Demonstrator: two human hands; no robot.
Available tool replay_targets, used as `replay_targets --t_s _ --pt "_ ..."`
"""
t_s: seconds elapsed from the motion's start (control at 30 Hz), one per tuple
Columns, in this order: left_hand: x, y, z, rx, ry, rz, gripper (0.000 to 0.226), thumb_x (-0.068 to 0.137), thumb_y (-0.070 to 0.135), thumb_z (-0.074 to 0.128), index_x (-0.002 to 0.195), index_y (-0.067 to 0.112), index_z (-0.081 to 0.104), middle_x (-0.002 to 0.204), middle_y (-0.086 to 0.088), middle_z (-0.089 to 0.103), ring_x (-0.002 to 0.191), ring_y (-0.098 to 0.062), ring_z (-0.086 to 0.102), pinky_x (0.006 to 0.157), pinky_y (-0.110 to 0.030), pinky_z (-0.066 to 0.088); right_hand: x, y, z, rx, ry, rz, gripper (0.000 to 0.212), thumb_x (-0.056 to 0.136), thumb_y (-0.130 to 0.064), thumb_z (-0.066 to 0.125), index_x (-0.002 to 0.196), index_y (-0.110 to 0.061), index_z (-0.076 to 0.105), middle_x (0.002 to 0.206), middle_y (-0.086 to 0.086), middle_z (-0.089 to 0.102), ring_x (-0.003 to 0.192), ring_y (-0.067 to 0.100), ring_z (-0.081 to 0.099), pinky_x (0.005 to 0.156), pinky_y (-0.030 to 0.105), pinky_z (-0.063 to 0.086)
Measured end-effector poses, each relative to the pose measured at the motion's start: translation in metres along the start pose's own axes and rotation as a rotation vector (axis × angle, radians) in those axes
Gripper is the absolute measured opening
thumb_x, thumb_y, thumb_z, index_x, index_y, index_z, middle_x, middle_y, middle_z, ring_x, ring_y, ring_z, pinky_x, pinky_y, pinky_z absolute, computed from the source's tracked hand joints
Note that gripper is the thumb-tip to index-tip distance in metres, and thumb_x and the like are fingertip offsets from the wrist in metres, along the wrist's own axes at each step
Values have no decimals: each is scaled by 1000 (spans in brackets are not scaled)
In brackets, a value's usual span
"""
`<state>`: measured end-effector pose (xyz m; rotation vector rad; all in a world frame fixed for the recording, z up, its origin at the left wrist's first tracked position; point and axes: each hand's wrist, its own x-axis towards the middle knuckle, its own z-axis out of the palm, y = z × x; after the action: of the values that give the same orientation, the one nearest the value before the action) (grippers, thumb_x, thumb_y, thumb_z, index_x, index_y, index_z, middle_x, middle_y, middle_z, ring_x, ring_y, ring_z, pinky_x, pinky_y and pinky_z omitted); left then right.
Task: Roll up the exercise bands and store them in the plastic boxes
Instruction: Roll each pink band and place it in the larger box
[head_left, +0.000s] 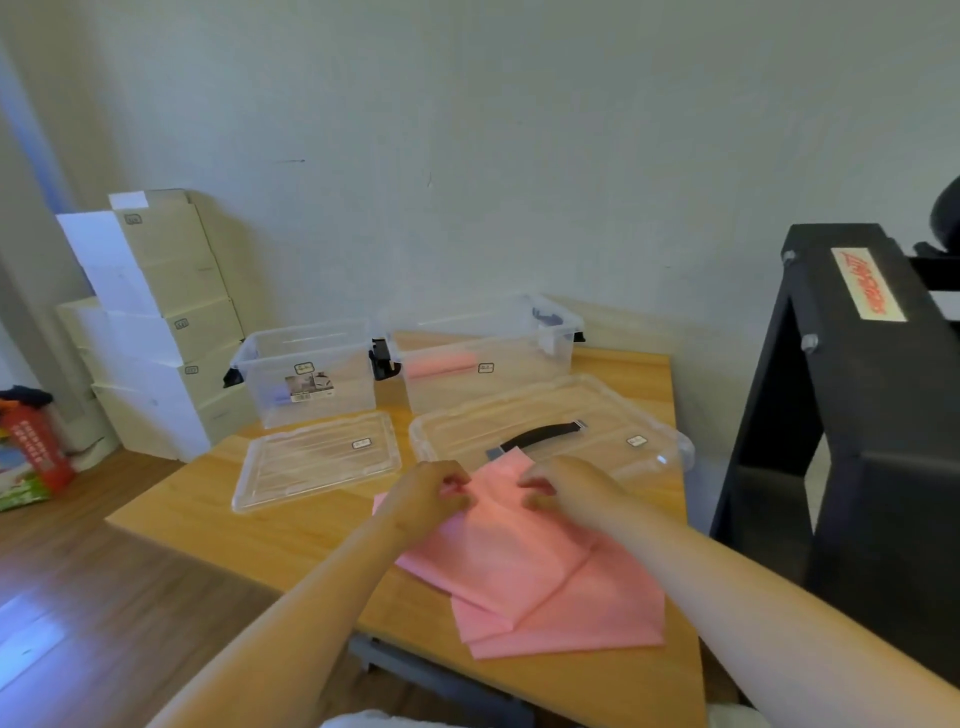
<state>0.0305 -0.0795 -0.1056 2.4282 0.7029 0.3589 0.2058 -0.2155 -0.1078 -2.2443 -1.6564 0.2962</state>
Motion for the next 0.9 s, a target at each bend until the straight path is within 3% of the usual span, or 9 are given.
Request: replay_targets --t_s 0.03,0.13,0.3,0.37,0.43,0.53,0.63,0.77,0.9 --pt "2 -1 0 -24 22 4 9 87 19 72 92 19 65 103 -1 65 104 -19 59 81 -22 37 -1 1 1 12 25 1 7 87 -34 66 83 -28 68 84 -8 62 80 15 54 69 28 42" --pt "8 2 -7 -110 75 12 21 85 17 74 75 26 58 101 4 63 99 -14 57 82 -23 36 -1 0 -3 70 155 18 9 84 -30 67 88 -23 71 89 -4 71 86 16 63 77 32 49" --pt "27 29 -46 -291 151 71 21 84 10 74 70 20 61 85 9 67 81 -4 61 79 -30 45 5 -9 -51 212 356 -33 11 85 -22 68 90 -15 75 94 -1 73 90 16 64 84 37 49" --pt "35 48 -68 -315 198 93 23 84 10 74 69 20 60 78 7 65 77 -6 61 82 -31 47 5 -15 -79 236 439 -61 13 87 -20 67 95 -13 74 95 -5 72 90 10 63 85 29 48" --pt "39 70 -90 -324 211 114 22 86 11 72 71 18 58 73 5 61 71 -8 57 74 -21 46 3 -24 -109 252 498 -82 14 89 -21 65 96 -13 74 92 -9 68 87 5 60 80 21 45" --pt "41 104 -119 -301 236 169 21 91 10 66 74 15 55 65 1 56 56 -4 49 53 -10 38 1 -35 -150 248 601 -120 11 89 -21 64 92 -17 74 89 -9 69 86 7 62 75 21 42" --pt "41 127 -145 -305 265 228 18 93 14 64 77 14 55 68 -3 60 61 -8 55 64 -18 45 -2 -44 -182 285 683 -122 10 88 -19 64 87 -20 74 85 -11 70 85 7 64 76 23 47" --pt "35 143 -160 -378 256 260 16 93 14 64 78 13 58 60 6 62 56 -2 59 63 -17 52 -9 -53 -207 316 728 -141 10 88 -18 64 88 -20 74 86 -11 69 88 7 64 80 24 48" --pt "31 131 -150 -385 192 216 14 93 14 65 79 12 62 65 0 62 58 -4 57 62 -18 50 -8 -49 -203 324 602 -142 9 88 -17 66 89 -14 75 90 -4 72 88 8 65 83 22 47"
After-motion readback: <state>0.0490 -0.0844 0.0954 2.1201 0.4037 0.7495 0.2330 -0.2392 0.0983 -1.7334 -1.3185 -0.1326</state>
